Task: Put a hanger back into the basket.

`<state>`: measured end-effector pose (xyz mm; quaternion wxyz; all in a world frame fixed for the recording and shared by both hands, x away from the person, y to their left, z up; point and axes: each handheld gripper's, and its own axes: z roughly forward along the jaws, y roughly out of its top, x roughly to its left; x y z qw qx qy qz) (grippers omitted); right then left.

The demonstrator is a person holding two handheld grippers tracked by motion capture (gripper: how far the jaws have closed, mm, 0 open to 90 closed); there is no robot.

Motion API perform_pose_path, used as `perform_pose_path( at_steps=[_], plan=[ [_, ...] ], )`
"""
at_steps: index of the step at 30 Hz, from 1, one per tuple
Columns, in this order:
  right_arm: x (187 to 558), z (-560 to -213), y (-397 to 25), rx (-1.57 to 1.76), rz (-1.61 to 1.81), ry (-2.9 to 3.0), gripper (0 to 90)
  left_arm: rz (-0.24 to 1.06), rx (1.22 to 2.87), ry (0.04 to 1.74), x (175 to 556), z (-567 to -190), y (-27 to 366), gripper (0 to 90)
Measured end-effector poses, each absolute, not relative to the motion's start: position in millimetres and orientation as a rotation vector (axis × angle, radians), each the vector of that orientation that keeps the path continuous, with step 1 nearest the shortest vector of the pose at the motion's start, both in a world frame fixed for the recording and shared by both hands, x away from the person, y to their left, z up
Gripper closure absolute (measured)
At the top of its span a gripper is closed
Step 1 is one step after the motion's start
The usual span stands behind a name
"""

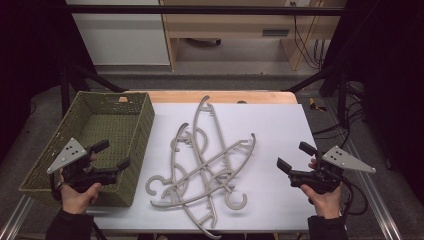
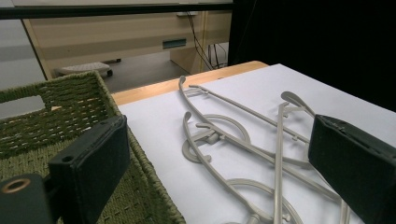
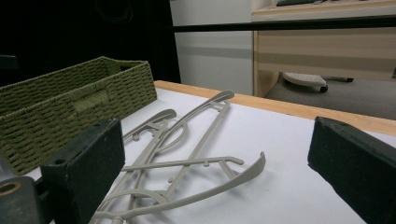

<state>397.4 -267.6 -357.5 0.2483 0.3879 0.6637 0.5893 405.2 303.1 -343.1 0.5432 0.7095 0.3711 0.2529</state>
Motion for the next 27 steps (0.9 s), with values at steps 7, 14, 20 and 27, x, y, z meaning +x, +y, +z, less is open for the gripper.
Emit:
perform_pose_path(
  at_steps=[7, 14, 20, 27],
  plan=[
    [397.2, -356.8, -269.7, 1.072, 1.602, 1.805, 4.1, 0.569, 1.728, 0.861, 405.4, -343.0, 289.7, 5.7],
    [397.1, -355.7, -268.4, 1.064, 1.596, 1.813, 4.1, 0.554, 1.777, 0.838, 405.1, -342.8, 276.3, 6.1],
    [396.6, -354.7, -263.9, 1.051, 1.586, 1.829, 3.9, 0.514, 1.861, 0.794, 404.4, -345.7, 251.4, 6.4],
    [395.9, -354.3, -263.9, 1.064, 1.591, 1.826, 4.0, 0.48, 1.945, 0.752, 405.8, -352.5, 228.6, 6.7]
  ],
)
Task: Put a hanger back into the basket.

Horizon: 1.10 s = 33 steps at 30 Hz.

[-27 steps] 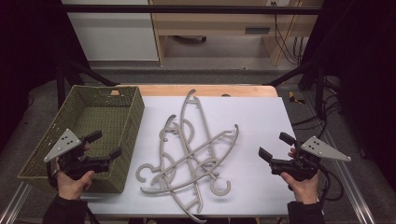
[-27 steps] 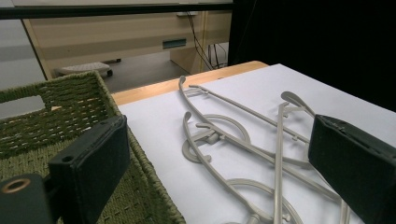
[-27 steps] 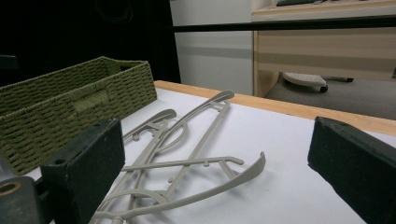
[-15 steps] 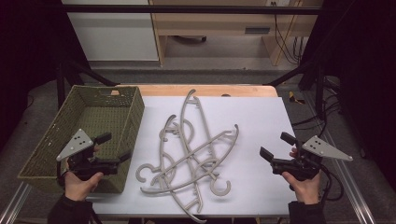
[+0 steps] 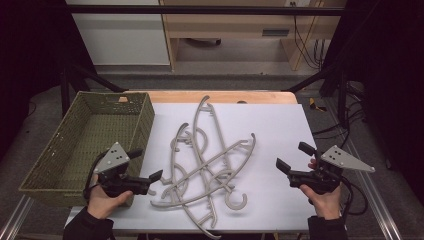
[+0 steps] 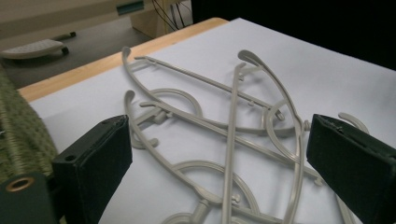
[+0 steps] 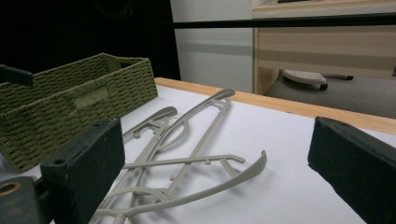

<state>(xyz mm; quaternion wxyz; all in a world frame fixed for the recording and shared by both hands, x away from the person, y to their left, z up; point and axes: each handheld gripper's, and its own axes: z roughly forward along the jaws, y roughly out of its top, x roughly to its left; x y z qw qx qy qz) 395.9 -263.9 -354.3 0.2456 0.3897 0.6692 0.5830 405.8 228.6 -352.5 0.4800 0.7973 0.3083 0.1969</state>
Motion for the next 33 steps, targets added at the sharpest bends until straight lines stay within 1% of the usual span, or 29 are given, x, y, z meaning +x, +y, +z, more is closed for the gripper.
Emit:
perform_pose_path(
  at_steps=[3, 11, 22, 25, 28, 32, 33],
  plan=[
    [395.9, -353.7, -263.1, 1.052, 1.588, 1.828, 3.9, 0.457, 1.996, 0.738, 407.6, -358.8, 214.2, 7.1],
    [396.7, -355.1, -261.3, 1.061, 1.581, 1.841, 3.7, 0.418, 2.088, 0.702, 409.5, -370.7, 190.5, 9.3],
    [398.7, -357.3, -257.3, 1.057, 1.576, 1.859, 3.8, 0.342, 2.235, 0.653, 409.4, -391.3, 157.9, 15.7],
    [399.5, -358.3, -256.9, 1.053, 1.569, 1.871, 3.7, 0.307, 2.294, 0.631, 410.5, -399.7, 146.6, 20.0],
    [399.6, -358.1, -257.0, 1.052, 1.57, 1.871, 3.7, 0.294, 2.321, 0.621, 411.1, -403.7, 142.7, 22.0],
    [399.5, -358.1, -257.1, 1.051, 1.568, 1.872, 3.7, 0.266, 2.357, 0.605, 411.7, -411.2, 136.7, 29.7],
    [399.5, -358.0, -256.9, 1.051, 1.567, 1.872, 3.7, 0.263, 2.363, 0.6, 411.7, -412.6, 135.5, 29.7]
  ],
)
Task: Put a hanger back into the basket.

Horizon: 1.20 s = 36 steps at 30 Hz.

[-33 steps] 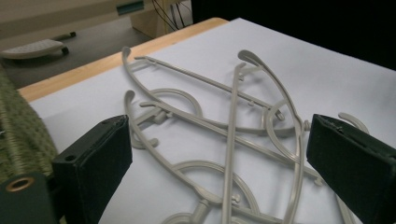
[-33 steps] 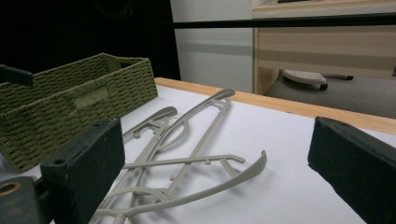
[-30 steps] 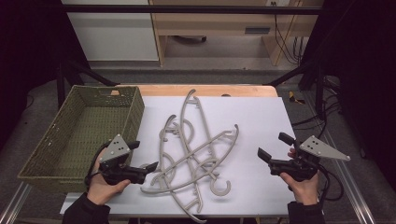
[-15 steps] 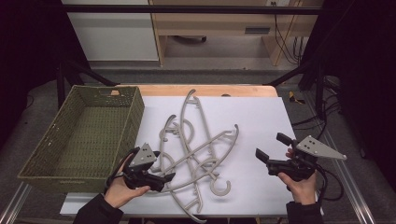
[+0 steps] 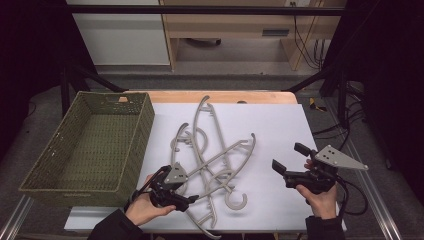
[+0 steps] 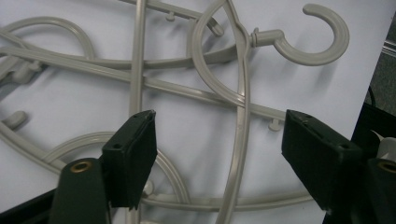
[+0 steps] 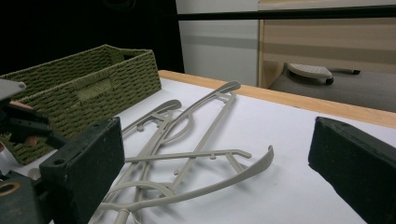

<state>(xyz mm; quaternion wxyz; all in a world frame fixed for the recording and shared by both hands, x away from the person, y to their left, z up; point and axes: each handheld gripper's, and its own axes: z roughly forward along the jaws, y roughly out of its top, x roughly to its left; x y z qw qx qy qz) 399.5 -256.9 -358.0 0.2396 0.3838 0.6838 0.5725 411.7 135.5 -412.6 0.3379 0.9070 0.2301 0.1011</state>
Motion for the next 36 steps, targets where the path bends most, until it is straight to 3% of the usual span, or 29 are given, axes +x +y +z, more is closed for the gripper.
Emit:
perform_pose_path(
  at_steps=[21, 29, 36],
  plan=[
    [402.1, -361.4, -253.6, 1.061, 1.547, 1.897, 3.6, 0.173, 2.537, 0.528, 419.6, -447.0, 106.7, 68.8],
    [402.7, -362.0, -253.3, 1.06, 1.549, 1.901, 3.6, 0.187, 2.589, 0.512, 421.1, -453.4, 101.6, 78.9],
    [402.9, -362.4, -253.1, 1.061, 1.549, 1.901, 3.5, 0.174, 2.592, 0.485, 419.0, -452.9, 99.5, 80.8]
  ],
)
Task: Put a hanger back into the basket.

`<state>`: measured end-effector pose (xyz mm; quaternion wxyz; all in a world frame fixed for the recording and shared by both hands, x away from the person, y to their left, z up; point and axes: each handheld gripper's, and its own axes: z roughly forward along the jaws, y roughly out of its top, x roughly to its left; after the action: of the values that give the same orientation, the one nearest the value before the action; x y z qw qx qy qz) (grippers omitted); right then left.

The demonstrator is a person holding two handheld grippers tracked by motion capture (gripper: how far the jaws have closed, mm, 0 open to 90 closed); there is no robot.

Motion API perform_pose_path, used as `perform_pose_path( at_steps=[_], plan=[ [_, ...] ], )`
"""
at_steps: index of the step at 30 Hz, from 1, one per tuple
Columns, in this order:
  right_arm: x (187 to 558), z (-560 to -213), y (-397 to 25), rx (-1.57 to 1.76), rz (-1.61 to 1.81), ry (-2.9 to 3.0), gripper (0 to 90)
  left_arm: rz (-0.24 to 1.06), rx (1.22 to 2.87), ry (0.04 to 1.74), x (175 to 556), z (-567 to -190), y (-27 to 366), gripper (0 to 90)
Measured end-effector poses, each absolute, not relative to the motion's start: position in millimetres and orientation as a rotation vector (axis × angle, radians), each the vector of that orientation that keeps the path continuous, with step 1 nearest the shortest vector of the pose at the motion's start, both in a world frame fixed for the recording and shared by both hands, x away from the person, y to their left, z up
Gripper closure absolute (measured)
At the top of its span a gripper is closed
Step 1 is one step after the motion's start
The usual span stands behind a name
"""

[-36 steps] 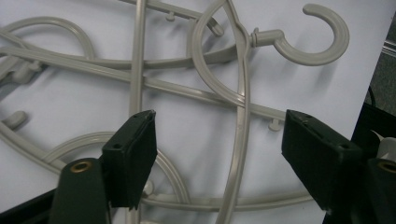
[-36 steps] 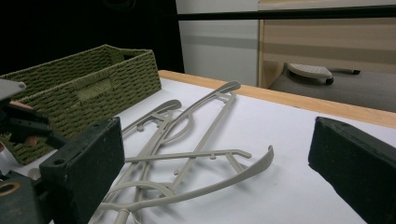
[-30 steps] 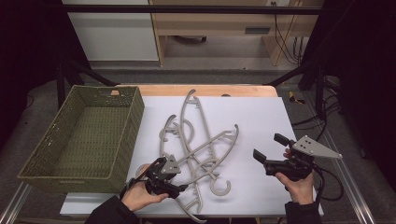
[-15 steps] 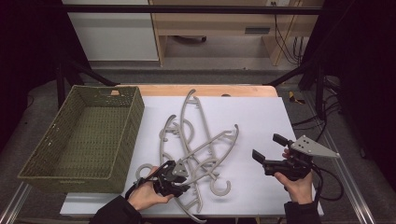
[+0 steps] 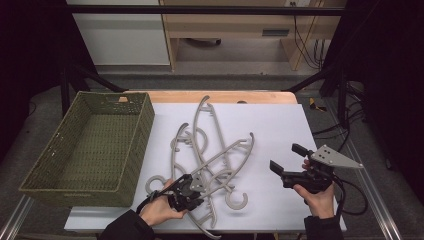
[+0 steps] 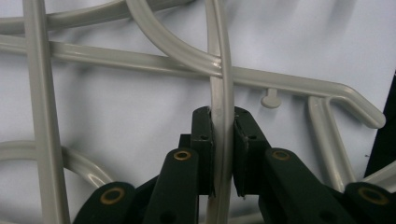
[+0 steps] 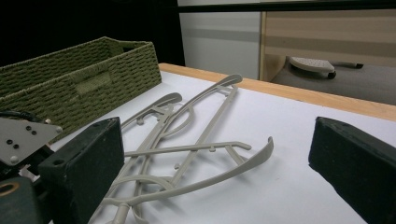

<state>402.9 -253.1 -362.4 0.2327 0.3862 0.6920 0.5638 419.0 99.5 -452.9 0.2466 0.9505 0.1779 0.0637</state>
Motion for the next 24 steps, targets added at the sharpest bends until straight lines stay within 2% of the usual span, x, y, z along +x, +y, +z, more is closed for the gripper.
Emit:
perform_pose_path(
  at_steps=[11, 19, 24],
  plan=[
    [402.5, -362.0, -253.9, 1.063, 1.552, 1.901, 3.6, 0.156, 2.583, 0.471, 415.3, -448.4, 98.5, 81.6],
    [402.0, -361.6, -255.3, 1.062, 1.553, 1.9, 3.6, 0.131, 2.509, 0.479, 410.5, -434.8, 102.3, 81.9],
    [402.3, -361.9, -256.3, 1.063, 1.553, 1.895, 3.7, 0.159, 2.466, 0.499, 410.1, -425.2, 110.2, 82.0]
  ],
)
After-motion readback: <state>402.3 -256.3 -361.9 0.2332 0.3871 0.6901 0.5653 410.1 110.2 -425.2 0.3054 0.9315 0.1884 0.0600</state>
